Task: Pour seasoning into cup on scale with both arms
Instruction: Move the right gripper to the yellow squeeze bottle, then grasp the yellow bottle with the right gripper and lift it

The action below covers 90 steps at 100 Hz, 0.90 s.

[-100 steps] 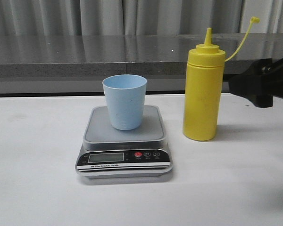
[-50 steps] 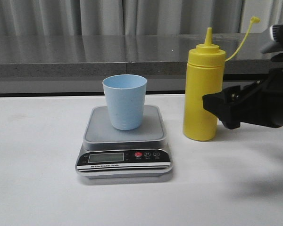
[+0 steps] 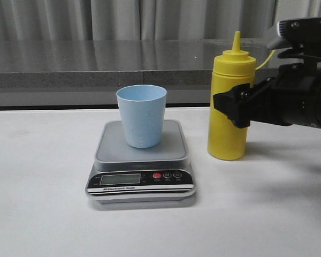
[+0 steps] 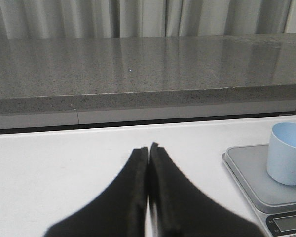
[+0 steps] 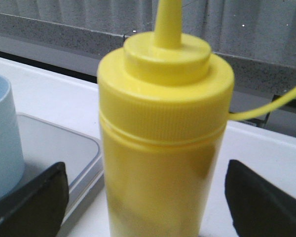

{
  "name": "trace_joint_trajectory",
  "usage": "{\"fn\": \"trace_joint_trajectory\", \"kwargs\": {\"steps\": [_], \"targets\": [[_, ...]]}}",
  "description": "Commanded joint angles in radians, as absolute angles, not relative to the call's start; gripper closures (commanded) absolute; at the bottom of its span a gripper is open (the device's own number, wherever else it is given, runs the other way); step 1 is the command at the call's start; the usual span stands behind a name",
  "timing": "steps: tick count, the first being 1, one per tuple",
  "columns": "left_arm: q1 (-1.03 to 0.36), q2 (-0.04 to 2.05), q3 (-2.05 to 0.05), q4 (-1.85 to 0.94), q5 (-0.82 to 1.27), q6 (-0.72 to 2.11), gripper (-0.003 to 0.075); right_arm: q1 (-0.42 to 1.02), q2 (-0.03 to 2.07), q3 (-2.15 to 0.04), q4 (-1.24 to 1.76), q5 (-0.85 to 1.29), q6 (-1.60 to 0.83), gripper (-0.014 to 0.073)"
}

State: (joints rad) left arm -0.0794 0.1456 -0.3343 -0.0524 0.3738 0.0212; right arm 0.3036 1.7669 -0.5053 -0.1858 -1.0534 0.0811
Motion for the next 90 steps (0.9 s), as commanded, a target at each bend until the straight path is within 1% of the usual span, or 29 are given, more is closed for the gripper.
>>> {"fn": "trace_joint_trajectory", "kwargs": {"steps": [1,24,61,66,71,83,90], "targets": [[-0.079,0.156,-0.360,-0.062,0.295,0.011,0.0740,0.302,1.732,-0.556,-0.191,-1.094,0.085,-0.0042],[-0.079,0.156,-0.360,-0.062,0.295,0.011,0.0740,0.302,1.740,-0.622,-0.191,-1.044,0.085,-0.0042],[-0.079,0.156,-0.360,-0.062,0.295,0.011,0.0740,0.302,1.811,-0.655,-0.191,-1.073,0.085,-0.0037],[-0.079,0.156,-0.360,-0.062,0.295,0.011,0.0740,0.302,1.811,-0.655,-0.191,-1.075,0.085,-0.0013],[-0.079,0.156,-0.360,-0.062,0.295,0.011,0.0740,0.302,1.811,-0.655,-0.191,-1.078,0.084,0.0036],[-0.079,0.156,-0.360,-0.062,0.295,0.011,0.0740,0.301,1.811,-0.655,-0.191,-1.078,0.084,0.0204],[-0.079,0.156,-0.360,-0.062,0.295,0.011,0.0740,0.301,1.811,-0.655,-0.191,-1.080,0.084,0.0270]]}}
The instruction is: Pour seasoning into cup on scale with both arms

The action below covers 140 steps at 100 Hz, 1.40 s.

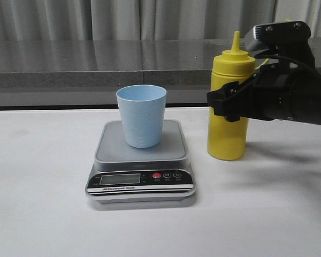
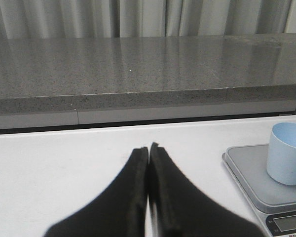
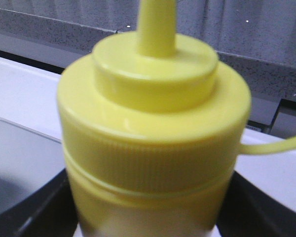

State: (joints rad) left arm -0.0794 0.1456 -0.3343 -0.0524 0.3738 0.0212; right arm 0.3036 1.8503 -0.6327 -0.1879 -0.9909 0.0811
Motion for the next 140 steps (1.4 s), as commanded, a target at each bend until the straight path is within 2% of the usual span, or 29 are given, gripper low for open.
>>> {"fn": "trace_joint_trajectory", "kwargs": {"steps": [1,13,24,53,73,107,140], "targets": [[-0.079,0.156,-0.360,-0.062,0.295,0.011,0.0740,0.301,1.811,-0.655,-0.191,-1.081,0.084,0.0273],[-0.079,0.156,-0.360,-0.062,0.295,0.011,0.0740,0.301,1.811,-0.655,-0.193,-1.104,0.078,0.0284],[-0.079,0.156,-0.360,-0.062,0.295,0.011,0.0740,0.301,1.802,-0.655,-0.214,-1.119,-0.030,0.0284],[-0.079,0.156,-0.360,-0.062,0.295,0.011,0.0740,0.301,1.719,-0.657,-0.269,-1.014,-0.257,0.0284],[-0.079,0.156,-0.360,-0.062,0.295,0.011,0.0740,0.320,1.676,-0.737,-0.289,-0.806,-0.350,0.0284],[-0.079,0.156,-0.360,-0.062,0.295,0.011,0.0740,0.399,1.668,-0.922,-0.307,-0.427,-0.644,0.0284],[-0.079,0.156,-0.360,-0.062,0.295,0.011,0.0740,0.410,1.668,-1.058,-0.350,-0.226,-0.777,0.0284]]}}
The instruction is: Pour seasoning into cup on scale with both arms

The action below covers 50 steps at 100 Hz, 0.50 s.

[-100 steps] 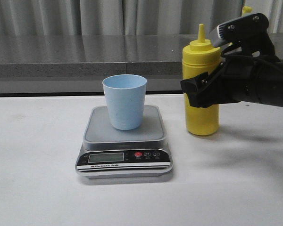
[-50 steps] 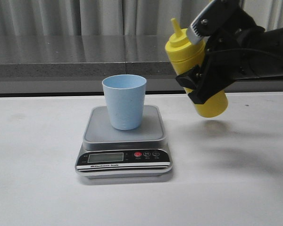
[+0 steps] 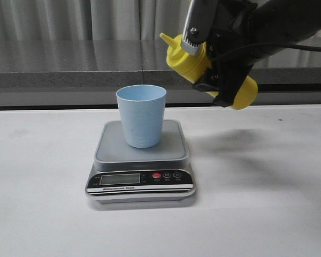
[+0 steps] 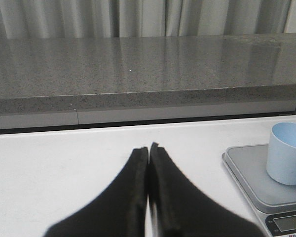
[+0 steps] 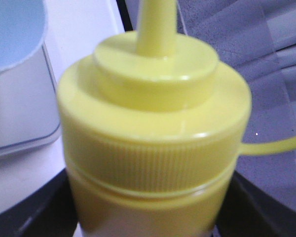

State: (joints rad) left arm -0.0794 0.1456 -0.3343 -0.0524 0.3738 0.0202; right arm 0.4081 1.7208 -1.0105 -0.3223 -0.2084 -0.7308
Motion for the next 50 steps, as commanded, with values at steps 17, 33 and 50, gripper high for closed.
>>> {"fn": "trace_joint_trajectory", "kwargs": {"steps": [17,33,50], "targets": [[-0.079,0.156,-0.360,-0.062,0.295,0.011,0.0740,0.410,1.668,-1.072,-0.425,-0.183,-0.807,0.0284],[-0.079,0.156,-0.360,-0.062,0.295,0.011,0.0740,0.418,1.668,-1.073,-0.507,-0.183,-0.807,0.0284],[-0.079,0.156,-0.360,-0.062,0.295,0.011,0.0740,0.442,1.668,-1.085,-0.565,-0.168,-0.807,0.0284]]}}
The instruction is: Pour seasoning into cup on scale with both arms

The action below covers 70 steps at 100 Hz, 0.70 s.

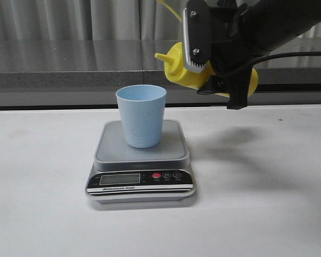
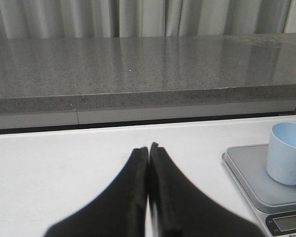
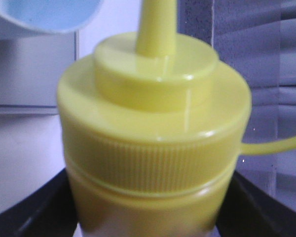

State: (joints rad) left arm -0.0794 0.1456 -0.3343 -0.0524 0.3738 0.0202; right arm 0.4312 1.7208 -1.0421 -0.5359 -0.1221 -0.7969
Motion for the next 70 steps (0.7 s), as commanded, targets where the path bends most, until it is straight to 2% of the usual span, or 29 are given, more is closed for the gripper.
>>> {"fn": "trace_joint_trajectory", "kwargs": {"steps": [1,36,70], "targets": [[-0.079,0.156,-0.360,-0.062,0.295,0.011,0.0740,0.443,1.668,-1.087,-0.567,-0.165,-0.807,0.0284],[-0.079,0.156,-0.360,-0.062,0.295,0.011,0.0740,0.492,1.668,-1.198,-0.721,0.000,-0.807,0.0284],[-0.079,0.156,-0.360,-0.062,0.295,0.011,0.0740,0.500,1.671,-1.204,-0.886,0.052,-0.807,0.0284]]}}
